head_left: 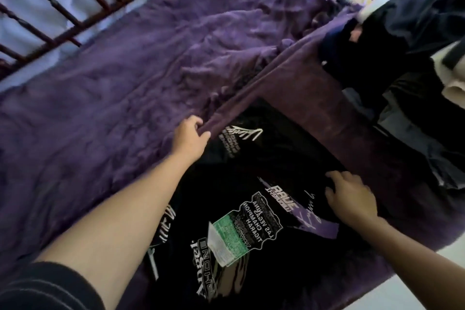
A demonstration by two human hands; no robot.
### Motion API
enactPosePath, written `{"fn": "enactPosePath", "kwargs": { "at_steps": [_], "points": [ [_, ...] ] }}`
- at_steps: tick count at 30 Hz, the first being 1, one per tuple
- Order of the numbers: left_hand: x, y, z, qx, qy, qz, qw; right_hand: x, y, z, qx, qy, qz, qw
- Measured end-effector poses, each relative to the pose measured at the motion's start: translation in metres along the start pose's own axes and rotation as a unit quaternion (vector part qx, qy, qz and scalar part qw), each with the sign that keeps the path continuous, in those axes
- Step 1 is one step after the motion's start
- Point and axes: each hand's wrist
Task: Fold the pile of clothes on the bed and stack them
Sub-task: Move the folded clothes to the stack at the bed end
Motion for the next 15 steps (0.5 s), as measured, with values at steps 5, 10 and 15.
{"fn": "enactPosePath", "kwargs": {
  "at_steps": [5, 10, 15],
  "points": [
    [0.04, -0.133, -0.102, 0.175, -0.06, 0.098, 0.978, -0.015, -0.112, -0.016, 0.158, -0.028, -0.004, 0.987],
    [0.051, -0.248, -0.175, 0.293, -0.186, 0.201, 0.916, -0.056, -0.22, -0.031, 0.276, -0.064, -0.009, 0.959],
    [0.02, -0.316, -0.193, 0.298, -0.174, 0.177, 0.922, -0.099, -0.313, -0.031, 0.335, -0.02, -0.009, 0.942]
  ]
}}
Point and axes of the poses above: each hand's wrist, its own z-axis towards the middle knuckle, its own x-axis out of the back of the hand, y = z × x, and after that the axes turned 10 degrees about -x, right-handed
